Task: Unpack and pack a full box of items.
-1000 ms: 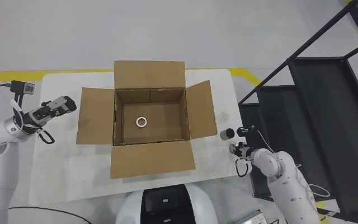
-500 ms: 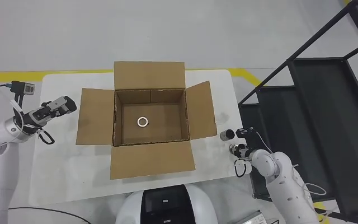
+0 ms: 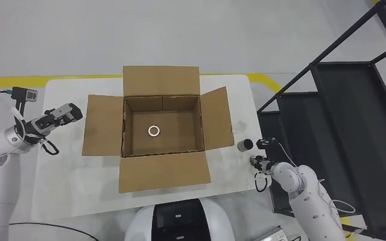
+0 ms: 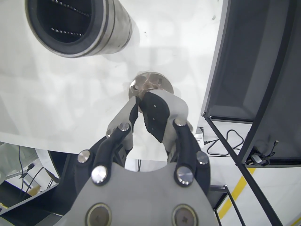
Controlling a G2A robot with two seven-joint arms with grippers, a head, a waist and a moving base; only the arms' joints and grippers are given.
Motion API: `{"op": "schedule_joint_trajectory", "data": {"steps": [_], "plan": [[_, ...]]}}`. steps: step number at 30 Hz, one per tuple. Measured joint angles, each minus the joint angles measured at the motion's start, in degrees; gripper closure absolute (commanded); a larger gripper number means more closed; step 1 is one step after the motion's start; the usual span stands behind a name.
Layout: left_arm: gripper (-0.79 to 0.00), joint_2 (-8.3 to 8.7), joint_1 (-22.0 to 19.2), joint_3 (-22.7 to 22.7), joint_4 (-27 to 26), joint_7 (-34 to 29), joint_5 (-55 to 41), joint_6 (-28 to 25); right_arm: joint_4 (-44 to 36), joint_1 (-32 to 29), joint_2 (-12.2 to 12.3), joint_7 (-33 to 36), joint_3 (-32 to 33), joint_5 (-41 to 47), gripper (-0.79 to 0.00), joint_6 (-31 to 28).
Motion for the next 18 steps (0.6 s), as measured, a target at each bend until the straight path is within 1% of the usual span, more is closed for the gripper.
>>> {"op": "schedule_joint_trajectory", "data": {"steps": [1, 5, 9, 13, 18], "plan": [[-0.785, 0.00, 0.0, 0.0, 0.0, 0.0, 0.0, 0.0, -0.5, -0.7, 0.1, 0.0, 0.4, 0.4, -0.785, -0.6], [-0.785, 0.00, 0.0, 0.0, 0.0, 0.0, 0.0, 0.0, -2.1, -2.9, 0.3, -1.0, 1.6, 2.7, -0.785, -3.2], [-0.785, 0.00, 0.0, 0.0, 0.0, 0.0, 0.0, 0.0, -5.2, -5.3, 0.5, -2.8, 3.6, 4.7, -0.785, -4.4], [-0.785, 0.00, 0.0, 0.0, 0.0, 0.0, 0.0, 0.0, -8.0, -7.3, 0.7, -4.2, 5.5, 5.8, -0.785, -4.8], [-0.785, 0.00, 0.0, 0.0, 0.0, 0.0, 0.0, 0.0, -9.0, -7.8, 0.8, -5.0, 6.8, 5.8, -0.785, -4.2]]}}
